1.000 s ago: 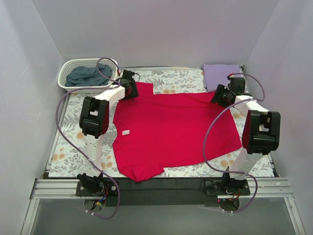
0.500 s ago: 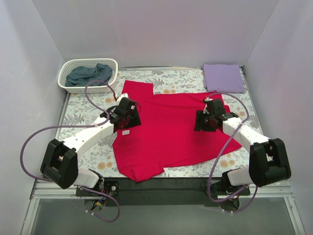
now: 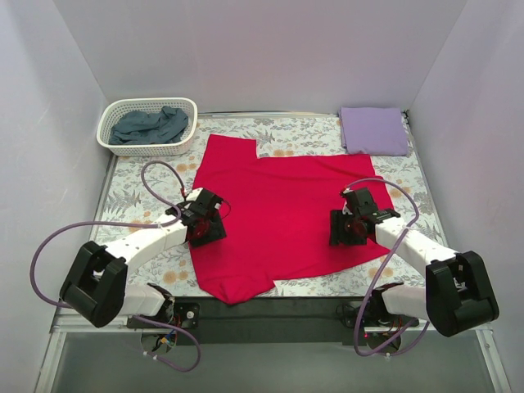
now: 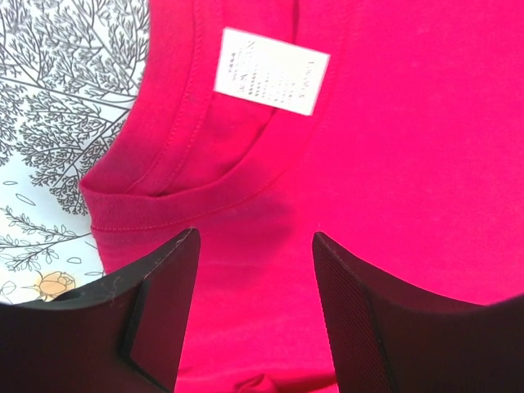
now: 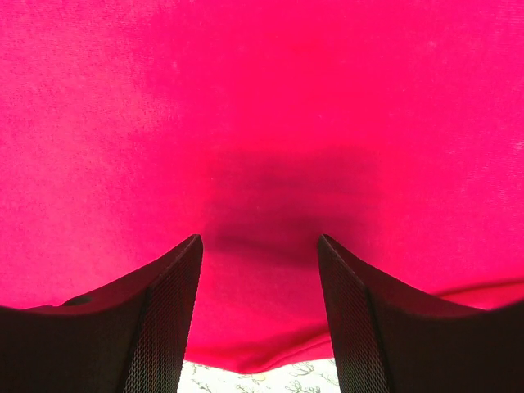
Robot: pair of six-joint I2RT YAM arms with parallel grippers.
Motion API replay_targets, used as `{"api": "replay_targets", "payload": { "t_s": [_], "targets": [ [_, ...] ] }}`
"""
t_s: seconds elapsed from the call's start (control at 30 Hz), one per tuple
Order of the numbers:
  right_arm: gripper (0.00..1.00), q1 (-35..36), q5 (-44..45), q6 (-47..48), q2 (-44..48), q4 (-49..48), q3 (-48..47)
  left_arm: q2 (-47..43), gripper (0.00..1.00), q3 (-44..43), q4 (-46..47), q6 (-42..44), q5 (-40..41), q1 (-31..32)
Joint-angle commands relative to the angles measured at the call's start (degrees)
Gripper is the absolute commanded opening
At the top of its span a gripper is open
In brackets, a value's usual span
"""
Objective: Fold and stack the t-shirts
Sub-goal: Flatten the tshirt out, then fold the tshirt
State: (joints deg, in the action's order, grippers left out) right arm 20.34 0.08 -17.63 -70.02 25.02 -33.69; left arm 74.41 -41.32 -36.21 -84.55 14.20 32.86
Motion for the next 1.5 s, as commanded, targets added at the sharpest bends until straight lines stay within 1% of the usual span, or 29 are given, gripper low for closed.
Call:
{"api": "replay_targets", "payload": {
  "t_s": [0.0, 0.07, 0.2, 0.33, 0.5, 0.6, 0.7, 0.8, 0.83, 0.87, 0.93, 0.97, 1.0, 1.03, 1.07, 1.13, 1.17, 1.2, 1.27, 1.3, 1.47],
  "targets": [
    [0.55, 0.32, 0.36, -0.39, -1.17, -0.75, 0.47, 1.61, 0.53, 1.50, 2.27, -1.49, 1.80, -0.69],
    [0.56, 0.32, 0.80, -0.22, -2.22, -1.11, 0.29, 4.15, 0.53, 1.68, 4.29, -1.06, 0.84, -1.83],
    [0.56, 0.32, 1.33, -0.13, -4.94, -3.13, -0.23, 8.20, 0.52, 1.16, 7.46, 0.61, -1.18, -6.48],
    [0.56, 0.14, 4.84, -0.13, -8.64, -4.45, -2.25, 12.24, 0.52, -1.39, 9.40, 3.16, -1.80, -10.53],
    [0.56, 0.14, 7.21, -1.00, -13.21, -6.29, -7.42, 18.47, 0.52, -8.85, 10.28, 5.71, -1.28, -12.91],
    [0.56, 0.14, 9.15, -0.57, -15.05, -6.47, -11.56, 20.41, 0.52, -13.78, 10.72, 8.43, -0.84, -13.26],
    [0.56, 0.40, 7.40, 2.32, -14.01, -6.56, -14.29, 20.34, 0.55, -17.20, 9.49, 10.63, -0.49, -13.35],
    [0.56, 2.95, 2.67, 5.58, -10.41, -7.61, -15.61, 15.34, 0.59, -16.43, 8.26, 11.69, 1.26, -13.35],
    [0.56, 3.82, 0.82, 7.24, -9.36, -9.09, -15.18, 13.32, 0.64, -15.90, 7.91, 11.78, 1.71, -13.26],
    [0.56, 5.49, -3.72, 7.78, -7.35, -10.06, -14.91, 9.56, 0.65, -15.11, 7.47, 11.87, 2.06, -13.26],
    [0.56, 7.69, -8.14, 9.62, -5.66, -12.52, -14.04, 5.06, 0.68, -12.23, 6.06, 11.69, 4.17, -13.35],
    [0.55, 10.57, -11.12, 10.15, -4.87, -14.54, -13.68, 0.52, 0.68, -11.16, 5.62, 11.61, 5.13, -13.26],
    [0.55, 12.08, -12.72, 10.77, -4.78, -15.34, -13.85, -1.70, 0.70, -10.11, 4.84, 11.43, 6.01, -13.35],
    [0.55, 13.57, -14.12, 11.21, -4.86, -16.13, -13.94, -3.64, 0.71, -7.75, 4.57, 11.08, 7.50, -13.44],
    [0.55, 16.72, -16.49, 11.91, -6.00, -17.88, -14.47, -7.92, 0.74, -6.94, 4.04, 10.99, 8.12, -13.61],
    [0.55, 19.29, -18.96, 12.27, -7.84, -19.64, -15.08, -12.08, 0.78, -4.92, 3.95, 10.99, 9.35, -13.79],
    [0.55, 21.48, -20.63, 12.44, -10.29, -20.18, -15.78, -13.92, 0.78, -3.17, 3.95, 10.90, 10.49, -13.88],
    [0.55, 22.63, -21.25, 12.96, -11.79, -20.53, -17.44, -17.86, 0.80, -2.28, 3.95, 10.81, 11.37, -13.96],
    [0.55, 26.41, -22.30, 14.11, -15.66, -21.14, -19.30, -21.31, 0.81, 0.17, 4.30, 10.90, 13.56, -13.97],
    [0.55, 27.46, -22.92, 14.98, -16.98, -22.28, -20.96, -24.72, 0.80, 0.88, 4.48, 10.81, 14.36, -14.05],
    [0.54, 32.39, -26.26, 16.66, -25.93, -23.78, -27.29, -32.13, 0.81, 3.96, 5.53, 9.41, 17.62, -14.05]
  ]
}}
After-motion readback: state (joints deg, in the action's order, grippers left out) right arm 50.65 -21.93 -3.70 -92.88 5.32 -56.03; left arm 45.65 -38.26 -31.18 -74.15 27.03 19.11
